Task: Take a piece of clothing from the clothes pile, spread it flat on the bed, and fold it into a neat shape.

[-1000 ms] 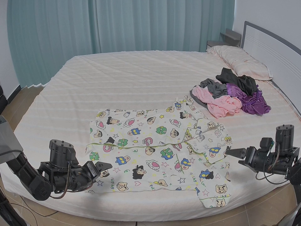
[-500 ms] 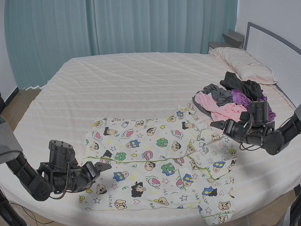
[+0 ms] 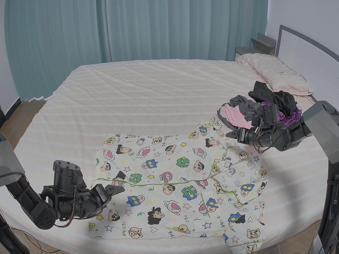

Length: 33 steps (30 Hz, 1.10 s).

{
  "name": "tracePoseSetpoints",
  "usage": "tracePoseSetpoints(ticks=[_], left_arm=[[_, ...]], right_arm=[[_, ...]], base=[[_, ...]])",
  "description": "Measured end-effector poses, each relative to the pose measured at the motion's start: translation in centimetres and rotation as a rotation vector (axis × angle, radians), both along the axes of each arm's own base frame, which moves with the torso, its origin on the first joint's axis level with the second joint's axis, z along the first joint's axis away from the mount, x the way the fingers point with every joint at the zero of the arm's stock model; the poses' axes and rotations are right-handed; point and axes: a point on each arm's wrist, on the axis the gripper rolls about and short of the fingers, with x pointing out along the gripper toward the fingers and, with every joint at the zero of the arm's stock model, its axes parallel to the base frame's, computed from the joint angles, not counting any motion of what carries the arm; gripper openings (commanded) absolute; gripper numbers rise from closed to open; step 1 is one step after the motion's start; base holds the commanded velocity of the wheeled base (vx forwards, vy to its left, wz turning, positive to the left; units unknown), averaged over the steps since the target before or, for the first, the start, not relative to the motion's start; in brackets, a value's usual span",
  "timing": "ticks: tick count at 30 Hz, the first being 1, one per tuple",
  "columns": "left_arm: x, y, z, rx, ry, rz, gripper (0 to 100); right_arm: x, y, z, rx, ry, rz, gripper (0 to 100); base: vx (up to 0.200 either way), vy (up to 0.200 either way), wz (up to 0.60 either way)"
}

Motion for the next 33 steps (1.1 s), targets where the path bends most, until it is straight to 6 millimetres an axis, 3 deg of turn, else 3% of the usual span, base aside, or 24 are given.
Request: tracePoseSetpoints(ticks=[9, 10, 30, 31, 33], left_arm=[[-0.9, -0.2, -0.4, 0.004, 0.016, -0.022, 100], [-1.0, -0.3, -0.4, 0.005, 0.018, -0.024, 100], [-1.1, -0.4, -0.6, 0.009, 0.025, -0.031, 100], [-1.1, -0.4, -0.6, 0.009, 0.024, -0.031, 100], [-1.1, -0.4, -0.6, 0.009, 0.024, -0.031, 100]], right_arm=[[3.6, 0.1, -4.4, -0.022, 0.009, 0.06, 100], [3.9, 0.2, -4.6, -0.02, 0.004, 0.062, 0], [5.1, -1.8, -5.5, 0.058, 0.007, -0.031, 0], [5.1, -1.9, -5.5, 0.061, 0.001, -0.034, 100], [5.1, -1.8, -5.6, 0.066, -0.016, -0.037, 100]], base=[[0.0, 0.0, 0.0], [0.0, 0.0, 0.0], [0.0, 0.0, 0.0], [0.0, 0.0, 0.0], [0.0, 0.0, 0.0]])
